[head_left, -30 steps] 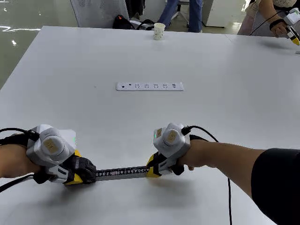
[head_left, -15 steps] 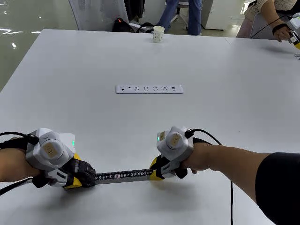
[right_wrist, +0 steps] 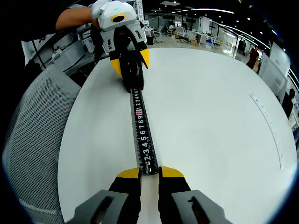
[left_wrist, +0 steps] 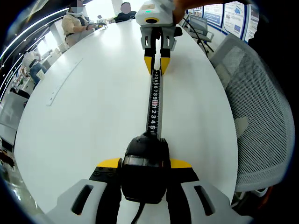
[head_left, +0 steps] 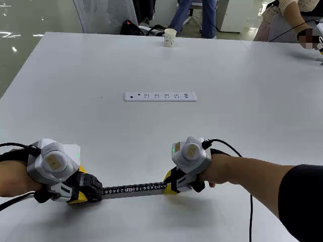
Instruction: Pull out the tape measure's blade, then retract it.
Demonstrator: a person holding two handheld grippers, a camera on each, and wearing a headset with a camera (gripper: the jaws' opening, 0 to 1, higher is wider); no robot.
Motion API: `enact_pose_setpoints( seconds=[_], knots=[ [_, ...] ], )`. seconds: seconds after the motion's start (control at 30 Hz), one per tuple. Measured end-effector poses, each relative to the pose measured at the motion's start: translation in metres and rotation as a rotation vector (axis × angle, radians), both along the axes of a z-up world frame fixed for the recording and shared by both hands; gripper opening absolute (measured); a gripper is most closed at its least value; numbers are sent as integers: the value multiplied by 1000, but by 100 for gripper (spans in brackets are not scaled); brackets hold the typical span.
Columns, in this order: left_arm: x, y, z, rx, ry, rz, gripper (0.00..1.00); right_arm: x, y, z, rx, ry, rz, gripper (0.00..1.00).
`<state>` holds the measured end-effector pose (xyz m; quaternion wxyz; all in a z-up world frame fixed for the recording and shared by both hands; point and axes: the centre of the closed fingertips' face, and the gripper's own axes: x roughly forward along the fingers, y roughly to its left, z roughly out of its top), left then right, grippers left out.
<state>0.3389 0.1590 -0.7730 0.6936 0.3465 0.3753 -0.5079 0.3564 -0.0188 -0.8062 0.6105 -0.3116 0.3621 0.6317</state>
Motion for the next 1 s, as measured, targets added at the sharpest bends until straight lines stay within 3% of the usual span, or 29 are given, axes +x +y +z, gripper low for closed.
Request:
enact_pose_setpoints(
  seconds=[1.0],
  knots=[
    [3,2,-2,0,0,4,31,4,-18,-1,0,7,-33,9]
  ],
)
